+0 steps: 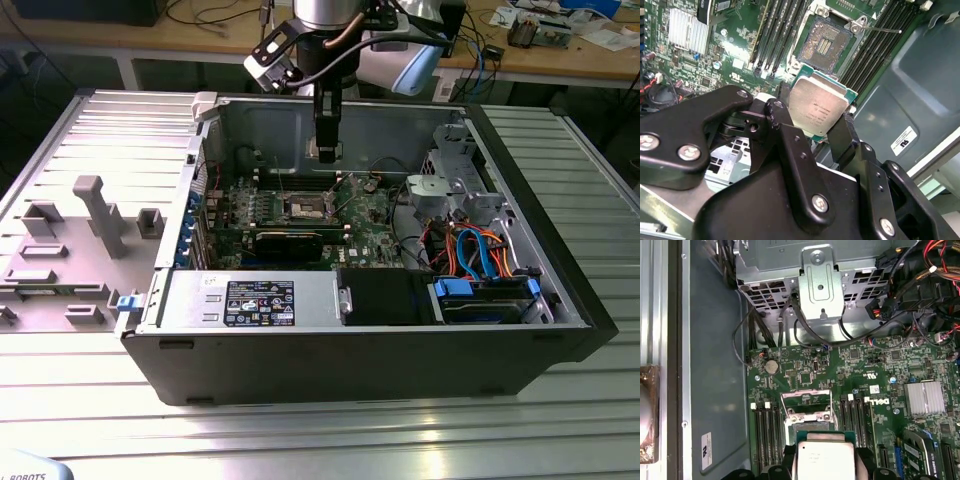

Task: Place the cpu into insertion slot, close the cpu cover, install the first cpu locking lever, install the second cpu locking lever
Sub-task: 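Place the cpu into insertion slot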

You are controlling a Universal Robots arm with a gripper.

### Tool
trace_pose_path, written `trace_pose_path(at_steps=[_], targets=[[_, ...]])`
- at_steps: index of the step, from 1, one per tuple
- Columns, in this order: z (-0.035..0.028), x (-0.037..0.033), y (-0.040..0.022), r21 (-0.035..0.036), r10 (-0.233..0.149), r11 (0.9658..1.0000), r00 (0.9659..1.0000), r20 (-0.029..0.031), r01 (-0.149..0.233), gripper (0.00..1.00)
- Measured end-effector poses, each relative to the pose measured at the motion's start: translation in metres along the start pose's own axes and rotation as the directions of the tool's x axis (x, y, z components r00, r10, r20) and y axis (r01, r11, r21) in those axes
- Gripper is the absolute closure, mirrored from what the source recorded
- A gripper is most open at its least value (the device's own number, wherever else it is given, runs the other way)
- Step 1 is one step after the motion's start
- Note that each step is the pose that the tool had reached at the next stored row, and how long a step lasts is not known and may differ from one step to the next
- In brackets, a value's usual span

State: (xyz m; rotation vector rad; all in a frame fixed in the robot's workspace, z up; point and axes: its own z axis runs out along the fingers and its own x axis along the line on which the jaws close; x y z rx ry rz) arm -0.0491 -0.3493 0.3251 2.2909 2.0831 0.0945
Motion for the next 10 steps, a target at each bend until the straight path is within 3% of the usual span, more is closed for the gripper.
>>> trace_pose_path(at_steps=[10], targets=[[0.0004, 0.0001, 0.0, -0.0001, 0.001, 1.0, 1.0, 0.0, -0.001, 0.46]])
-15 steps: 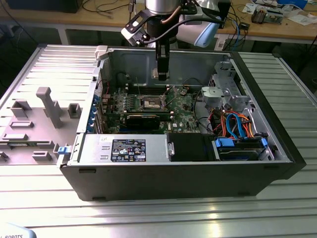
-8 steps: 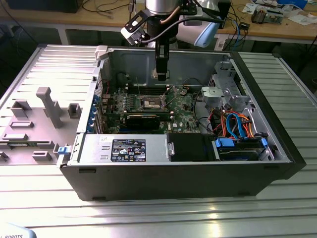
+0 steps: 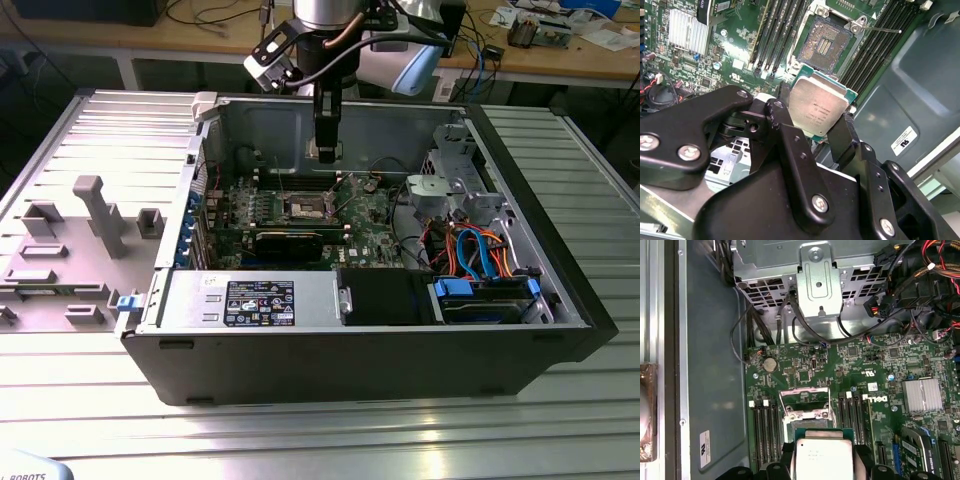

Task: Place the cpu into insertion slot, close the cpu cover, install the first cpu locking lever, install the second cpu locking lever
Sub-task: 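Place the cpu into insertion slot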

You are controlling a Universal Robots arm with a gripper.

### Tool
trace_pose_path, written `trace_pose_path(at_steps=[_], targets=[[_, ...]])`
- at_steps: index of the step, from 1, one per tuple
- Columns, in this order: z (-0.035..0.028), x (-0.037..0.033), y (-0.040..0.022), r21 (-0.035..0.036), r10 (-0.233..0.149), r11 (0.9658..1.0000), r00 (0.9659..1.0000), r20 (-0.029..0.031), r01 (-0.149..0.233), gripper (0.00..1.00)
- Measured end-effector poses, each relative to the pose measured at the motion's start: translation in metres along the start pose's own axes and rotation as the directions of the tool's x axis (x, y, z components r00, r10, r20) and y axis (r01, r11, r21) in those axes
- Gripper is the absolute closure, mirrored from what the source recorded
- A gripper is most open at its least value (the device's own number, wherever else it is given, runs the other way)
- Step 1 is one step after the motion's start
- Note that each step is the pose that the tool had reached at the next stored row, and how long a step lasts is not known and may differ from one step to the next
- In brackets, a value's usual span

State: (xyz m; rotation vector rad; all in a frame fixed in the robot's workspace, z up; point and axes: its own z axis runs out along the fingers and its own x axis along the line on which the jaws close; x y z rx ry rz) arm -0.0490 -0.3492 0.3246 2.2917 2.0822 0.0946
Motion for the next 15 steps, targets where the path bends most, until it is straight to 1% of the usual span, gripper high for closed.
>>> trace_pose_path(at_steps=[6, 8, 11, 14, 15], targets=[[0.0065, -0.0002, -0.0005, 0.0, 0.0, 1.0, 1.0, 0.0, 0.0, 0.46], [0.0124, -0.0003, -0.0009, 0.0, 0.0, 1.0, 1.0, 0.0, 0.0, 0.46], [0.0178, -0.0003, -0.0013, 0.0, 0.0, 1.0, 1.0, -0.0001, 0.0, 0.46], [0.0181, -0.0003, -0.0014, 0.0, 0.0, 1.0, 1.0, 0.0001, 0.0, 0.46], [0.02, -0.0004, -0.0015, 0.0, 0.0, 1.0, 1.0, 0.0, 0.0, 0.46]])
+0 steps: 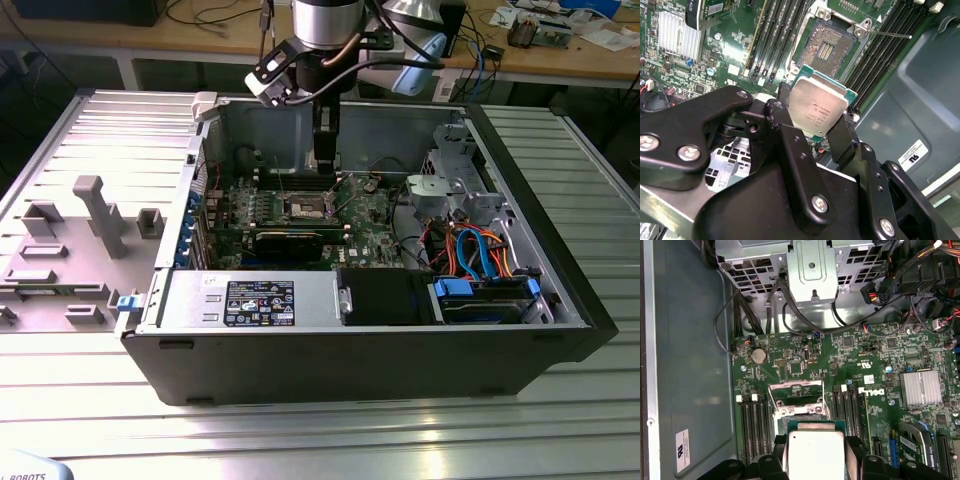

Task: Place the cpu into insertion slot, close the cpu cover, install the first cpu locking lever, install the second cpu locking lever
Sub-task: 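Place the cpu into insertion slot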

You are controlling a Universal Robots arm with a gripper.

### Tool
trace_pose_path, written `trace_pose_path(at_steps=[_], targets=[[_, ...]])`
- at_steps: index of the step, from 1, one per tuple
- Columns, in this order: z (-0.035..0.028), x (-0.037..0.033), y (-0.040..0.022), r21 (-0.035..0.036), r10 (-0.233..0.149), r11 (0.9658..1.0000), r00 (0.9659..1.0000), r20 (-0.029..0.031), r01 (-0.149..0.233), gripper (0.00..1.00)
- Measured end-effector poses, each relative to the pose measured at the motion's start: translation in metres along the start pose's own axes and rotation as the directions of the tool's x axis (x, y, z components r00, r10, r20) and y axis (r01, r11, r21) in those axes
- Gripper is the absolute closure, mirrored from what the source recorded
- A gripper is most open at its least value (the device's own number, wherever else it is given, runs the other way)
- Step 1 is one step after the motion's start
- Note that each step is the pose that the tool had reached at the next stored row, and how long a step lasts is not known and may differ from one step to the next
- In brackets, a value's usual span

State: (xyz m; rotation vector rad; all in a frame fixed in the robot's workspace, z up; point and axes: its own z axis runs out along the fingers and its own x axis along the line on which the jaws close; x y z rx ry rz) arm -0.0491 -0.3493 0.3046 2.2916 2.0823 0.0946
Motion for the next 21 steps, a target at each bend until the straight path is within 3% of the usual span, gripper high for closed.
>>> trace_pose_path(at_steps=[21], targets=[[0.0106, -0.0002, -0.0008, 0.0, 0.0, 1.0, 1.0, 0.0, 0.0, 0.46]])
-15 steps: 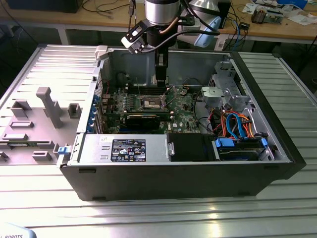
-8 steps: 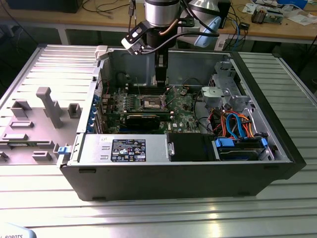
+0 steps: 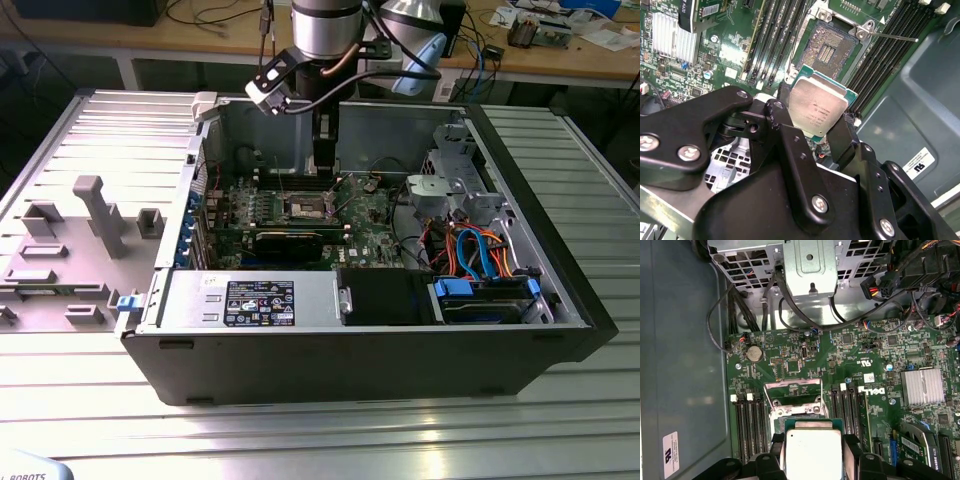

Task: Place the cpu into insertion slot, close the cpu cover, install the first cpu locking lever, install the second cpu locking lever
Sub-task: 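Place the cpu into insertion slot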

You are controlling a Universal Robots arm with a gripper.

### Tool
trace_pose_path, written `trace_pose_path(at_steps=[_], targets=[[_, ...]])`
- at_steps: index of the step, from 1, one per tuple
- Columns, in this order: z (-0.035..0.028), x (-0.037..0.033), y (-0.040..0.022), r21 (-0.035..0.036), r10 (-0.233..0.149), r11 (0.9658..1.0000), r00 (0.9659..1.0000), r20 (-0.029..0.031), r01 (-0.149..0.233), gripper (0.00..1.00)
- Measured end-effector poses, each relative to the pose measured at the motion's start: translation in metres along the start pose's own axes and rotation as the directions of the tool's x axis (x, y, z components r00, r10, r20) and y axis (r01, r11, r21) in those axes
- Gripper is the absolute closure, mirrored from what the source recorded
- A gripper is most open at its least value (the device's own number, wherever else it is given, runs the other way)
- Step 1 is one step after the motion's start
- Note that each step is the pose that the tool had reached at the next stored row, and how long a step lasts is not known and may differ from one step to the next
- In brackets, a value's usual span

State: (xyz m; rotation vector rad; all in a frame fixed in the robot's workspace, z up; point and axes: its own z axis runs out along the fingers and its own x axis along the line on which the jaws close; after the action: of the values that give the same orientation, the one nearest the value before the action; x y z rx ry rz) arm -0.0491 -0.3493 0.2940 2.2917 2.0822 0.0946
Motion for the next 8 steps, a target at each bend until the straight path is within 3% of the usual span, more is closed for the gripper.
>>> trace_pose_path(at_steps=[8], targets=[[0.002, 0.0, -0.0001, 0.0, 0.0, 1.0, 1.0, -0.0001, 0.0, 0.46]])
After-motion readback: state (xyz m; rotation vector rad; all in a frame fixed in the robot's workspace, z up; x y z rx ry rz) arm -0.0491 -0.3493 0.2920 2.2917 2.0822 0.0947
